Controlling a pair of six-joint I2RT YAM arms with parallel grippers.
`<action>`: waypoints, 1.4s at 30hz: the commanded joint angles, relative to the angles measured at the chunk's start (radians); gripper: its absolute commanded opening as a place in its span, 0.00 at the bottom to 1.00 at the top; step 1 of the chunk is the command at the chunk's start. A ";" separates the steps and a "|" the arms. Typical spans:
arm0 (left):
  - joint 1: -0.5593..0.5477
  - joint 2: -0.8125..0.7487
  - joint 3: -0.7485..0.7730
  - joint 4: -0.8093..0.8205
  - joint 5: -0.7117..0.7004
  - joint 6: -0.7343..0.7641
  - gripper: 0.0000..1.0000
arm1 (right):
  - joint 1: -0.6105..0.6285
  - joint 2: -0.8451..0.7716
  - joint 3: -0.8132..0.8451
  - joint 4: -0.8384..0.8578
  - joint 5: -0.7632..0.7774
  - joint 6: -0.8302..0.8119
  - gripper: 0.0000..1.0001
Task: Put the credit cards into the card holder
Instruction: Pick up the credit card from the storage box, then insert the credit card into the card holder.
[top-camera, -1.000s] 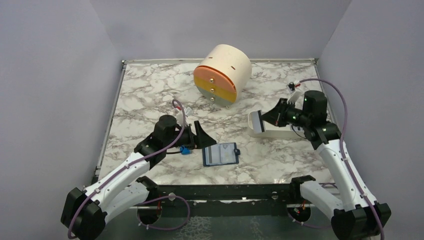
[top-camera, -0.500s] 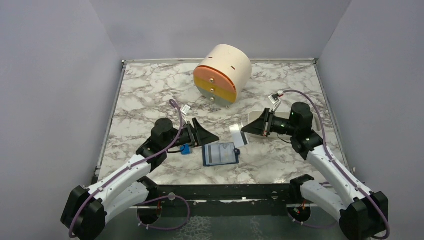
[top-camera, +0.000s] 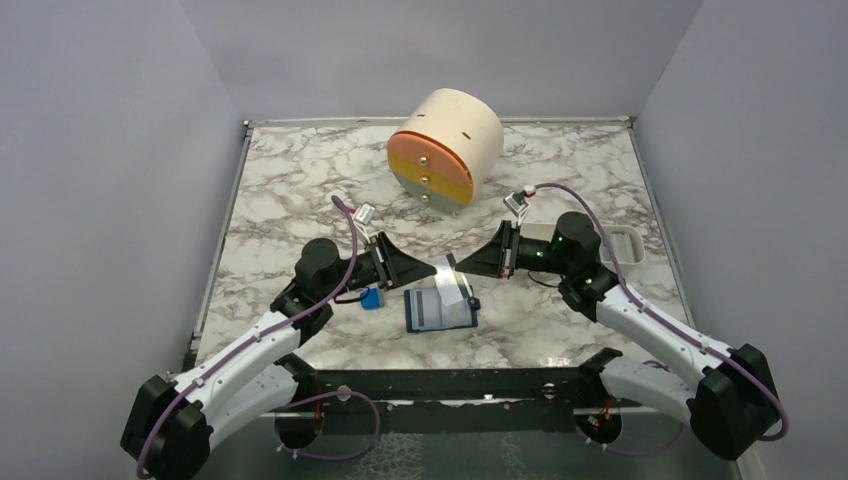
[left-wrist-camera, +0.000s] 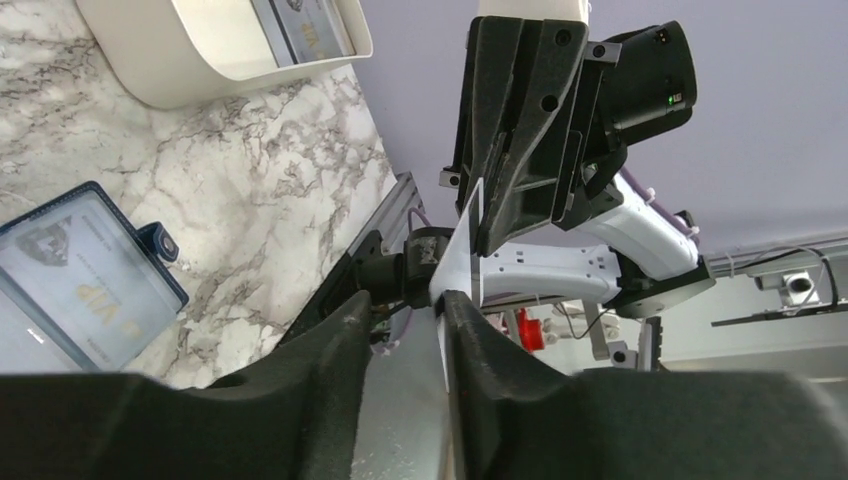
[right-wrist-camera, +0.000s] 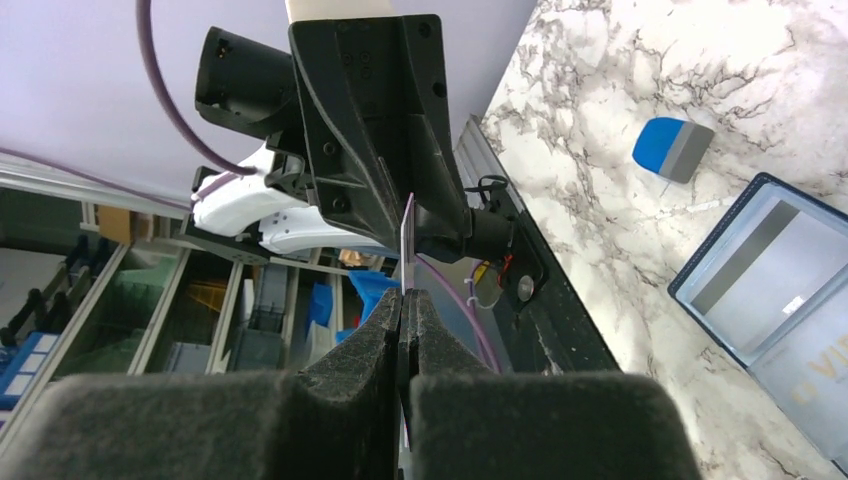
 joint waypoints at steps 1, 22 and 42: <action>-0.006 -0.035 -0.026 0.052 -0.018 -0.036 0.25 | 0.026 0.020 -0.022 0.097 0.045 0.040 0.01; -0.006 0.003 -0.084 0.053 -0.027 -0.042 0.00 | 0.028 0.015 -0.086 -0.008 0.115 -0.079 0.33; -0.001 0.173 0.034 -0.269 -0.059 0.301 0.00 | 0.042 0.076 0.067 -0.473 0.413 -0.421 0.46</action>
